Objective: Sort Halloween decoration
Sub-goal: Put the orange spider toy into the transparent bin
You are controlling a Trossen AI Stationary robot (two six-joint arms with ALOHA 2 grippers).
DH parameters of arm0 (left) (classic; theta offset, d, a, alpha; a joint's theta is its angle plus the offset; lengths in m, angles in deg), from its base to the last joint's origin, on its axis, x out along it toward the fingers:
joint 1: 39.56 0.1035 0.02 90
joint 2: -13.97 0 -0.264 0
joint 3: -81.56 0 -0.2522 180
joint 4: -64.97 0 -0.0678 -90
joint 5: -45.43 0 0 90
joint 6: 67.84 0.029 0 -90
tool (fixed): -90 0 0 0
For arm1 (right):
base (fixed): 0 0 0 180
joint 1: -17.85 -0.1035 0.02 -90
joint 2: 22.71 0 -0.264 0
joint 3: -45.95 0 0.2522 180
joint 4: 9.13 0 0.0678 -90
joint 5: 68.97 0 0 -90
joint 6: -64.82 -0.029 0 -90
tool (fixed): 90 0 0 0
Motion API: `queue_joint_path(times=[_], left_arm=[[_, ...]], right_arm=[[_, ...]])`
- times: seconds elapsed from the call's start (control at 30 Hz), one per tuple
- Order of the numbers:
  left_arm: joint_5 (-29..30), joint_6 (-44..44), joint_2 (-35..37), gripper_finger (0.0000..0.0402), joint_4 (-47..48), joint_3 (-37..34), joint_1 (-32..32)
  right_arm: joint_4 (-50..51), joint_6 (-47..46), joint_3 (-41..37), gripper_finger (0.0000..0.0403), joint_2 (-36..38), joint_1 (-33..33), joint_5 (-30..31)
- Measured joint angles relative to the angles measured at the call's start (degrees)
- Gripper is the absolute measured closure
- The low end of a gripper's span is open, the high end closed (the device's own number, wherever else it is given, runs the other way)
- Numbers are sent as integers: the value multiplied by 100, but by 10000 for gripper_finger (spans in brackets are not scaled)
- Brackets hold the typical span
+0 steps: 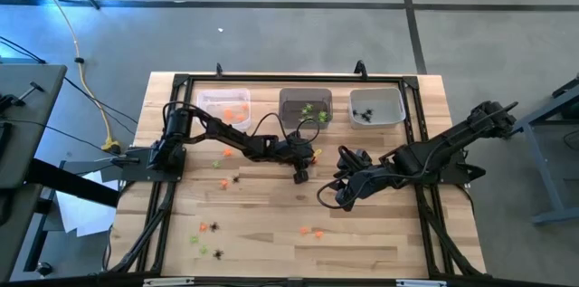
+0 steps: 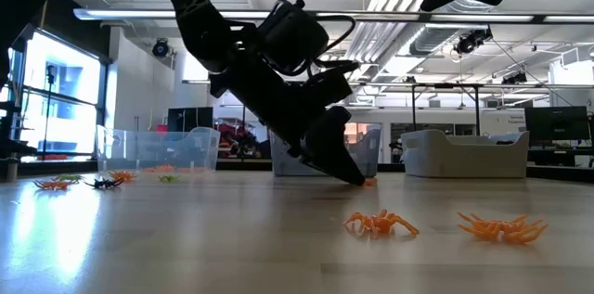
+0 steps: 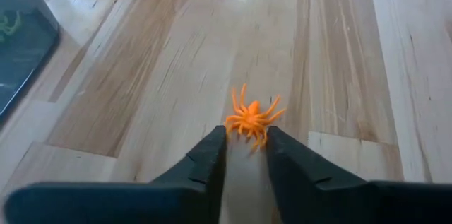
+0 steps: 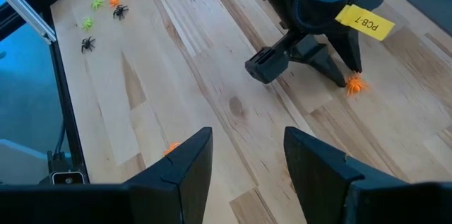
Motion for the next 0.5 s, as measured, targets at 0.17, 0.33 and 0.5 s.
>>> queue_joint_path(times=[0.17, 0.33, 0.5], left_arm=[[-114, -5, 0, 375, 5, 0, 2], [-148, -145, 0, 397, 9, 0, 2], [-149, -156, 0, 401, 3, 0, 0]], right_arm=[[0, 0, 0, 231, 0, 0, -1], [-1, 0, 0, 231, 0, 0, -1], [-1, 1, 0, 231, 0, 0, 0]])
